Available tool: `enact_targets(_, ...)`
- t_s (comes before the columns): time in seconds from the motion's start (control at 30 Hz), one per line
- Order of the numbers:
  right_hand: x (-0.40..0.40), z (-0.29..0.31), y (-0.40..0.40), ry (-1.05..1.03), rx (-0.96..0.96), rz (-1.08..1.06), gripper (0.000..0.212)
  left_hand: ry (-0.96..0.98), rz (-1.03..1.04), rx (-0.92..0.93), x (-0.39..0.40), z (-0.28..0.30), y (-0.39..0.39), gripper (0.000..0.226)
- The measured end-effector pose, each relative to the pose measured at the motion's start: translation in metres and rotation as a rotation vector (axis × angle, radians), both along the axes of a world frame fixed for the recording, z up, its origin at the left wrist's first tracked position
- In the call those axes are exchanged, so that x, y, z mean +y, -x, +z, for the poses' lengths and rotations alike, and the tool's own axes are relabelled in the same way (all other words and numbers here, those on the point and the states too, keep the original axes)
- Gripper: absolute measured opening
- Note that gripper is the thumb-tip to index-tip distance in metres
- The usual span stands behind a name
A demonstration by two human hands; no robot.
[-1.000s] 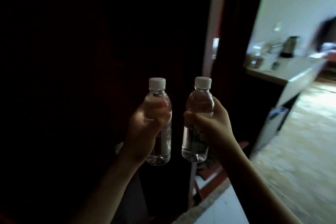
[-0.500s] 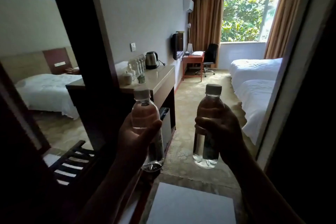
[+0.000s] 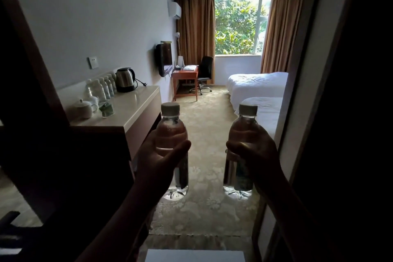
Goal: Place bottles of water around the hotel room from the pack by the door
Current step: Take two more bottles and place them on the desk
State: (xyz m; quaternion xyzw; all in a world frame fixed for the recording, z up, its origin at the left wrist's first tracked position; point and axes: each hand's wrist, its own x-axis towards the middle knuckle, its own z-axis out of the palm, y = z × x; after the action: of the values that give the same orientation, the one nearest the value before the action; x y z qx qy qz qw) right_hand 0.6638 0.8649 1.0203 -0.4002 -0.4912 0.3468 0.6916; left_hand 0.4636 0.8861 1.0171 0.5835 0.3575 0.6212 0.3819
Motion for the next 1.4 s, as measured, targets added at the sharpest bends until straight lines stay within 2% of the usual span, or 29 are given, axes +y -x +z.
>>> enact_targets(0.1,0.065,-0.008,-0.002,0.022,-0.038,-0.069,0.042,-0.006,-0.018,0.01,0.068,-0.007,-0.002,0.033)
enact_targets(0.2,0.139,-0.009,-0.003,0.054,-0.09,-0.107,0.04,-0.037,-0.036,0.03,0.146,-0.005,-0.003,0.036)
enact_targets(0.33,0.241,-0.001,-0.016,0.094,-0.185,-0.192,0.049,-0.044,-0.088,0.101,0.251,0.006,-0.019,0.025)
enact_targets(0.4,0.283,0.005,-0.028,0.087,-0.192,-0.199,0.053,-0.03,-0.145,0.078,0.302,0.009,-0.034,0.039)
enact_targets(0.47,0.321,0.01,-0.042,0.079,-0.203,-0.192,0.046,-0.009,-0.182,0.059,0.349,0.011,-0.054,0.05)
enact_targets(0.7,0.456,0.002,-0.115,0.067,-0.203,-0.23,0.047,0.024,-0.202,0.094,0.497,-0.004,-0.137,0.063)
enact_targets(0.9,0.602,-0.012,-0.192,0.041,-0.197,-0.229,0.047,0.0,-0.131,0.134,0.625,-0.01,-0.211,0.03)
enact_targets(1.17,0.786,0.013,-0.249,0.042,-0.26,-0.135,0.041,-0.005,-0.062,0.079,0.79,0.018,-0.263,0.028)
enact_targets(1.3,0.877,0.008,-0.268,0.048,-0.314,-0.119,0.039,0.008,-0.015,0.085,0.874,0.016,-0.276,0.033)
enact_targets(1.4,0.947,-0.002,-0.278,0.069,-0.336,-0.132,0.04,0.019,-0.01,0.108,0.942,0.005,-0.279,0.028)
